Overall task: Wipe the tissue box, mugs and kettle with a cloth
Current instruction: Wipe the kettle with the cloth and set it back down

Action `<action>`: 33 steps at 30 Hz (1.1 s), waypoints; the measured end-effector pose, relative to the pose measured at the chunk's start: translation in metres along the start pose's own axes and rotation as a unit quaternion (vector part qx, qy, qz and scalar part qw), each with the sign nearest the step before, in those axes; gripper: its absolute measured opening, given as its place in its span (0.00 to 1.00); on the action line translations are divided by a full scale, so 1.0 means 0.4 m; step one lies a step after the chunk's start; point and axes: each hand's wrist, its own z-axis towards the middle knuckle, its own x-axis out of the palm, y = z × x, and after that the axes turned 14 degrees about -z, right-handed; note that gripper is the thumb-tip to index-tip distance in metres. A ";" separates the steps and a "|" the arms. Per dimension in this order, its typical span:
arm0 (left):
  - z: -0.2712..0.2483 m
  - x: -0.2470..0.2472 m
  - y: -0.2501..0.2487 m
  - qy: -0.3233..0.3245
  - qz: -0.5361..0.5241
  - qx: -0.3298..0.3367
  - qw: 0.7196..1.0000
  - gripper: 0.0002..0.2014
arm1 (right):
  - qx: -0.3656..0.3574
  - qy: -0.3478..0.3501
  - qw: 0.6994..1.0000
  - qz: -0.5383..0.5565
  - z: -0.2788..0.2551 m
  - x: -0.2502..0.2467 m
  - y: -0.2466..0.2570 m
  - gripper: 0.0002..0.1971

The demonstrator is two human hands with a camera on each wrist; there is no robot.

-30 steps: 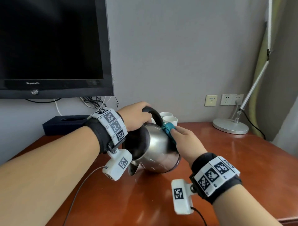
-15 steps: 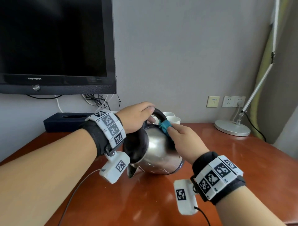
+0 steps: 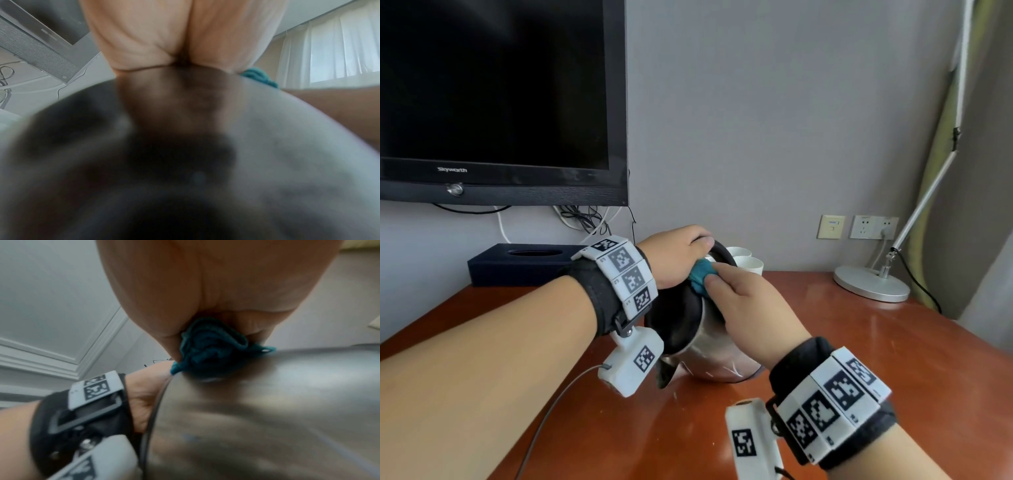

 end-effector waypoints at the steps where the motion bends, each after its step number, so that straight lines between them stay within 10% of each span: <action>1: 0.001 0.000 0.002 -0.001 -0.001 0.001 1.000 0.17 | 0.011 -0.003 1.000 0.003 0.003 -0.001 -0.012 0.15; 17: 0.014 0.007 0.022 -0.046 -0.035 -0.074 0.996 0.13 | 0.183 -0.021 0.983 0.003 -0.014 0.014 -0.221 0.16; 33: 0.032 0.045 -0.086 0.008 0.080 -0.034 0.996 0.18 | -0.003 0.002 0.999 0.041 -0.039 -0.043 -0.075 0.15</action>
